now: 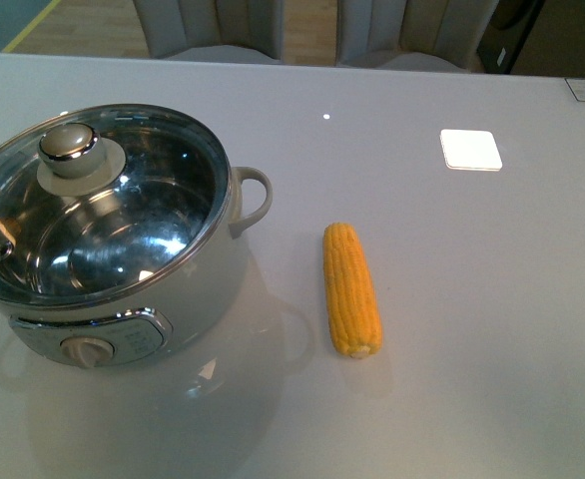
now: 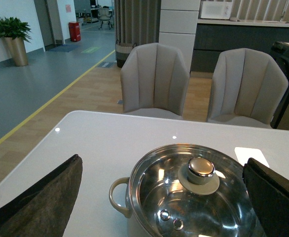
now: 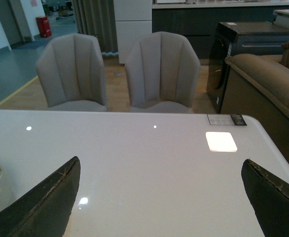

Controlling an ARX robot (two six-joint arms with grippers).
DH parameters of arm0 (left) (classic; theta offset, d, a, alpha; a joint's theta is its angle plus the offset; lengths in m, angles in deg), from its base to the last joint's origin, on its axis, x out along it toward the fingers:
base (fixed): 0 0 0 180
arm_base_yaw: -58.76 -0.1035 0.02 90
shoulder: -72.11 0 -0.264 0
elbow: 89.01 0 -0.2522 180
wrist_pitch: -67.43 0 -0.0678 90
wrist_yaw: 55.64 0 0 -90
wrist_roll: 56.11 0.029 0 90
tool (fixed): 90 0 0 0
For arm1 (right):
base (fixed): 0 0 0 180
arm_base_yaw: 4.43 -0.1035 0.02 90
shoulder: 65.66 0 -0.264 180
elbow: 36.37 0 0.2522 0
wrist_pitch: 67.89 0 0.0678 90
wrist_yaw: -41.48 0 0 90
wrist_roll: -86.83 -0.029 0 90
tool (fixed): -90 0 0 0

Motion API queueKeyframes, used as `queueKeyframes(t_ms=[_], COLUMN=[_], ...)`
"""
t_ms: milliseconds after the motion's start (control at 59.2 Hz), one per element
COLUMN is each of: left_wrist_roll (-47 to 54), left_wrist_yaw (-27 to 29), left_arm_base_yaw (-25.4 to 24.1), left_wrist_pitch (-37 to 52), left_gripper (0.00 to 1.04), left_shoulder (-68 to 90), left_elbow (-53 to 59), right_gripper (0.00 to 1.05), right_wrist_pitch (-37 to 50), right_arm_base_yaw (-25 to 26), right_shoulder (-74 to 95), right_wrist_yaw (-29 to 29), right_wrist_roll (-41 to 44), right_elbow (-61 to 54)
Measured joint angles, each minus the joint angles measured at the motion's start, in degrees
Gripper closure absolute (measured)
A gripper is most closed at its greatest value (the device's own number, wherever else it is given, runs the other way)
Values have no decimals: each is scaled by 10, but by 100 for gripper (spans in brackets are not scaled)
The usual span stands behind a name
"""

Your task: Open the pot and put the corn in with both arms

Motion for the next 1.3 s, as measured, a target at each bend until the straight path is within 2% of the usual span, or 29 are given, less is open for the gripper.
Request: queueKeyframes(t_ms=[659,726,861,1081,1199,1300], left_wrist_roll=[0,-42,-68,-66,-58,-49], left_wrist_yaw=[0,-94,-118,-125,-111,-75], left_arm_base_yaw=[0,-28,-28,11,39,59], left_wrist_pitch=[-1,-98,-107,23,142,267], left_gripper=[7,7,7,7,7,7], left_shoulder=[1,59,122,265,407,546], left_elbow=[0,-39,-66,-125,-157,-182], right_gripper=[9,9,9,9,9,9], right_wrist_pitch=[0,0,0,0,0,0], right_arm_base_yaw=[0,0,0,0,0,0], right_shoulder=[0,0,0,0,0,0], right_wrist_yaw=[0,0,0,0,0,0], right_wrist_roll=[0,0,0,0,0,0], right_elbow=[0,0,0,0,0,0])
